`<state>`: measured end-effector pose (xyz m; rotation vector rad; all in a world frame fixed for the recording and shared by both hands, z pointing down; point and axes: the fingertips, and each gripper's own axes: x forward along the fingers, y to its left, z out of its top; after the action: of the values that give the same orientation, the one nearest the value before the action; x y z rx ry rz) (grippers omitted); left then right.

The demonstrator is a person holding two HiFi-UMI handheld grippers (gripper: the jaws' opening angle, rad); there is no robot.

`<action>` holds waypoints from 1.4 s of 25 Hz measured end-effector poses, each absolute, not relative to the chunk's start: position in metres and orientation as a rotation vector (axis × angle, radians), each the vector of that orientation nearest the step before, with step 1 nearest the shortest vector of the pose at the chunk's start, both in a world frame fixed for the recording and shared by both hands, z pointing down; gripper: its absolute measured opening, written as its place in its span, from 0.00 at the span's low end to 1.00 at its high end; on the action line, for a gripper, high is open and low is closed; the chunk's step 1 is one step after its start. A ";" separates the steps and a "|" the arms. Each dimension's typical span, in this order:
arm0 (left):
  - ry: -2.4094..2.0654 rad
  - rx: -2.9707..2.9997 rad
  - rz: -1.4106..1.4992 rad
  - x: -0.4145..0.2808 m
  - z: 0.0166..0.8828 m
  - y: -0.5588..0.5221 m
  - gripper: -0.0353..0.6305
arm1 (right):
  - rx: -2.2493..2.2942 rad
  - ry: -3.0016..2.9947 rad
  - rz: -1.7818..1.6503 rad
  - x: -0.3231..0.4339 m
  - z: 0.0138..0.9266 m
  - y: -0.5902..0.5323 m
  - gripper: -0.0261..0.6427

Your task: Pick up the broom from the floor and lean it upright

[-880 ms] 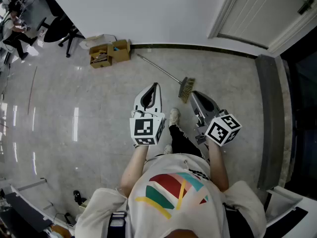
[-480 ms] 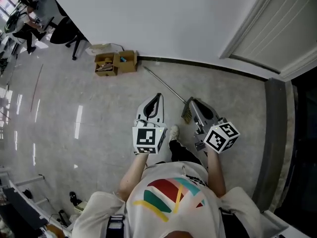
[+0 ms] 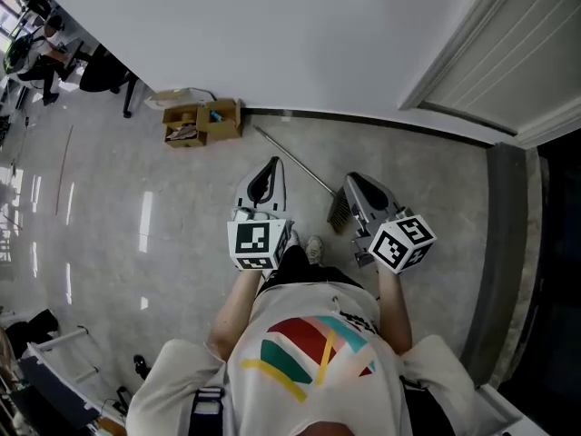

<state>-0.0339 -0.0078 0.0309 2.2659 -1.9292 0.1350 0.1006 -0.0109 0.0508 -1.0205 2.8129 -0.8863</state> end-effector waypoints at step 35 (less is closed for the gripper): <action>-2.072 2.153 -0.037 -0.139 0.349 -0.185 0.12 | -1.036 3.403 -0.554 0.003 0.402 -0.191 0.06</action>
<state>-0.1386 -0.1849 0.3492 2.1533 -2.0718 -0.0370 0.0031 -0.1907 0.4023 -1.0363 3.4033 -0.5543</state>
